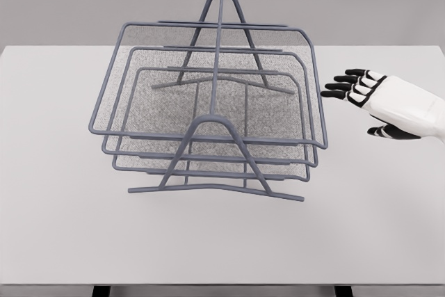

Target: Pull out the upper folder box with right arm

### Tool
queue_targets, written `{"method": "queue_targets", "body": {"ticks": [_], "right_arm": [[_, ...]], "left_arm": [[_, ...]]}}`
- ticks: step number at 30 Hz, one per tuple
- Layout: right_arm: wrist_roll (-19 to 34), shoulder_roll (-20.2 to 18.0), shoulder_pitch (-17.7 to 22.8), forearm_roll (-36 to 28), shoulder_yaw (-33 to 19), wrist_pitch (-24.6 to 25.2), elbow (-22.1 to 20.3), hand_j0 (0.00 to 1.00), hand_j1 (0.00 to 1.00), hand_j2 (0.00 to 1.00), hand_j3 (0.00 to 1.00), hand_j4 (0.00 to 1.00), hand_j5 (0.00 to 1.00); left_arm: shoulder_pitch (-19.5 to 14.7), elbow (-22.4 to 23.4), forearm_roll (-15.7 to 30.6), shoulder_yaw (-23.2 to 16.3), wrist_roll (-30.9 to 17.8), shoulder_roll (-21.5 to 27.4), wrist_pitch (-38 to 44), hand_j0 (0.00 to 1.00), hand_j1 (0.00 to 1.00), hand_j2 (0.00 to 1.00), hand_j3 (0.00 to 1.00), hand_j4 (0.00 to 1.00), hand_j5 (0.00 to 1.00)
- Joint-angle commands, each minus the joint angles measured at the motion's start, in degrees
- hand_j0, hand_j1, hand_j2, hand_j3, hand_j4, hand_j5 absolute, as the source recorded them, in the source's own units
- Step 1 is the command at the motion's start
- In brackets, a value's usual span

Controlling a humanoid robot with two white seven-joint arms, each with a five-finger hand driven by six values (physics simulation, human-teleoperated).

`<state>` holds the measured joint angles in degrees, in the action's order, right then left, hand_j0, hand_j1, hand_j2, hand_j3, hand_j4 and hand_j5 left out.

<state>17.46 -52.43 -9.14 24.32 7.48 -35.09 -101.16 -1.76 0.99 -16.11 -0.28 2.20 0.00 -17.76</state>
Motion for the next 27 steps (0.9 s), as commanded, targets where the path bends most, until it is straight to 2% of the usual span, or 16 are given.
{"method": "queue_targets", "body": {"ticks": [1,5,6,7,9,10,16,23,25,26,27], "right_arm": [[0.0,0.0,-0.4,-0.3,0.2,0.1,-0.1,1.0,1.0,1.0,1.0,1.0,1.0],[0.3,0.6,-4.3,0.1,1.2,0.1,-0.1,1.0,1.0,1.0,1.0,1.0,1.0],[2.7,0.9,-6.1,0.0,3.1,0.1,-0.1,1.0,1.0,1.0,1.0,1.0,1.0],[7.8,3.9,-7.2,0.0,3.9,0.1,0.0,1.0,1.0,1.0,1.0,1.0,1.0],[15.4,4.6,-8.8,-0.3,3.9,0.1,-0.1,1.0,1.0,1.0,1.0,1.0,1.0],[16.4,5.1,-8.9,-0.3,3.9,0.1,-0.1,1.0,1.0,1.0,1.0,1.0,1.0],[17.5,5.1,-10.9,-0.2,3.7,0.1,-0.1,1.0,1.0,1.0,1.0,1.0,1.0],[17.5,5.2,-11.3,0.0,4.1,0.1,-0.1,1.0,1.0,1.0,1.0,1.0,1.0],[17.5,5.4,-12.5,-0.1,5.3,0.1,-0.1,1.0,1.0,1.0,1.0,1.0,1.0],[17.5,5.8,-14.1,-0.2,7.5,0.1,-0.1,1.0,1.0,1.0,1.0,1.0,1.0],[17.5,7.7,-14.9,0.1,8.1,0.1,-0.1,1.0,1.0,1.0,1.0,1.0,1.0]], "left_arm": [[0.0,0.0,0.0,0.0,0.0,0.0,0.0,1.0,1.0,1.0,1.0,1.0,1.0],[0.0,0.0,0.0,0.0,0.0,0.0,0.0,1.0,1.0,1.0,1.0,1.0,1.0],[0.0,0.0,0.0,0.0,0.0,0.0,0.0,1.0,1.0,1.0,1.0,1.0,1.0],[0.0,0.0,0.0,0.0,0.0,0.0,0.0,1.0,1.0,1.0,1.0,1.0,1.0],[0.0,0.0,0.0,0.0,0.0,0.0,0.0,1.0,1.0,1.0,1.0,1.0,1.0],[0.0,0.0,0.0,0.0,0.0,0.0,0.0,1.0,1.0,1.0,1.0,1.0,1.0],[0.0,0.0,0.0,0.0,0.0,0.0,0.0,1.0,1.0,1.0,1.0,1.0,1.0],[0.0,0.0,0.0,0.0,0.0,0.0,0.0,1.0,1.0,1.0,1.0,1.0,1.0],[0.0,0.0,0.0,0.0,0.0,0.0,0.0,1.0,1.0,1.0,1.0,1.0,1.0],[0.0,0.0,0.0,0.0,0.0,0.0,0.0,1.0,1.0,1.0,1.0,1.0,1.0],[0.0,0.0,0.0,0.0,0.0,0.0,0.0,1.0,1.0,1.0,1.0,1.0,1.0]]}}
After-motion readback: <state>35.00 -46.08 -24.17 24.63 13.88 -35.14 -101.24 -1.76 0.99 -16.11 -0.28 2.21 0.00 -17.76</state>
